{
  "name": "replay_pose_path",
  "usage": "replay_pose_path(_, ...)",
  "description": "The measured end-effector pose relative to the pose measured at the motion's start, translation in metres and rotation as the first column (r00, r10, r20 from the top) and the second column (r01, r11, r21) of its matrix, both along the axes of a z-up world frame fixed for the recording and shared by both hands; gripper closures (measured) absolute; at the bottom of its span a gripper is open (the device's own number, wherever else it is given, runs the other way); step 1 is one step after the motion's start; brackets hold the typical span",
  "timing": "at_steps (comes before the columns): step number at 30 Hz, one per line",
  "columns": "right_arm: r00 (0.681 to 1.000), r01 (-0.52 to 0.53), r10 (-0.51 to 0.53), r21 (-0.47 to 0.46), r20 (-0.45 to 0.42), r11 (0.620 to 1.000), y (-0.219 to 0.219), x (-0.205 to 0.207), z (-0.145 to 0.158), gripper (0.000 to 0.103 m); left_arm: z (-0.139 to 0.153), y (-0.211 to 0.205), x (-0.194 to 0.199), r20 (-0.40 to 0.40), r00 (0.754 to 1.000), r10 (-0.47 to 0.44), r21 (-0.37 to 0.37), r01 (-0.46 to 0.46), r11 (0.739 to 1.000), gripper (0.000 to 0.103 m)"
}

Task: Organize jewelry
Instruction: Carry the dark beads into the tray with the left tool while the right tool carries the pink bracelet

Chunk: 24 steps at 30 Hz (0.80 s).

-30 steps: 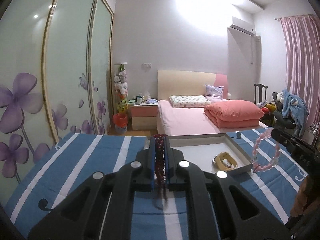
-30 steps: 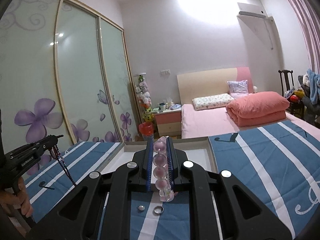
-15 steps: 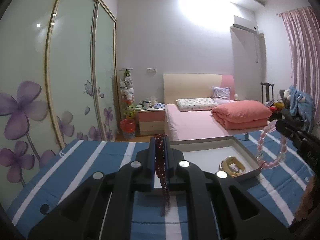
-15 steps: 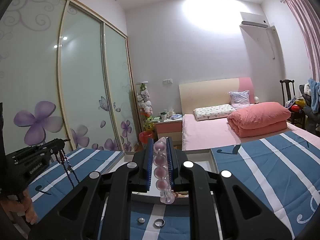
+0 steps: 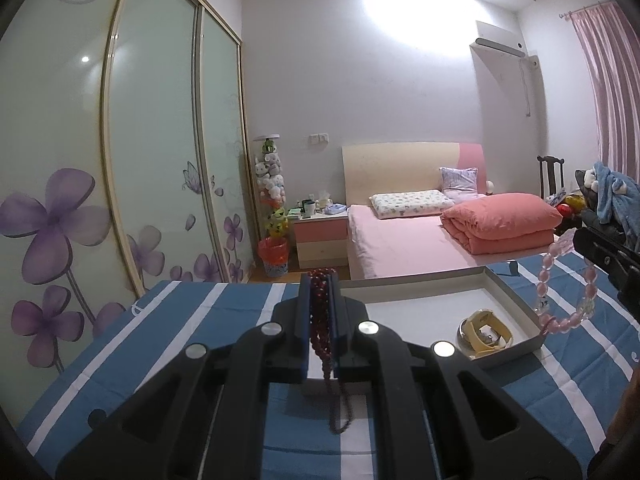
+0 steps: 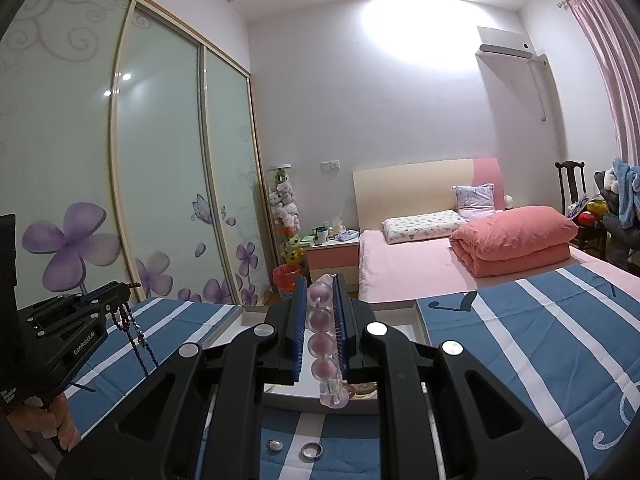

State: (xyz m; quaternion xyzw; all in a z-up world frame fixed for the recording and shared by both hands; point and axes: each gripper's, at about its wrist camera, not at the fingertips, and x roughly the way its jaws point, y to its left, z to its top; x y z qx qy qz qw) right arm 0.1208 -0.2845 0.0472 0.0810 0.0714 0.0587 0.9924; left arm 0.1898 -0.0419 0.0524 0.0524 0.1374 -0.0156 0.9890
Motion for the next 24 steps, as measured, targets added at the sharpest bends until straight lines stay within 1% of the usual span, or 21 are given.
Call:
replay_pose_path(9,1.0,0.004,-0.004,-0.006,0.0,1.0,-0.001,0.014,0.0,0.089,-0.002,-0.005,0.019,-0.01,1.0,-0.014,-0.019,0.014,1.0,0.094)
replay_pose_path(17,1.0,0.002,-0.002,-0.006,-0.012,1.0,-0.006,0.038,-0.006,0.089,-0.008,-0.016,0.053,-0.01,1.0,-0.019,-0.02,0.019,1.0,0.094)
replay_pose_path(24,1.0,-0.014,0.013,-0.039,-0.009,0.999,-0.004,0.062,-0.011,0.089,-0.018,-0.029,0.087,-0.015,0.999,-0.037,-0.035,0.037,0.999,0.094)
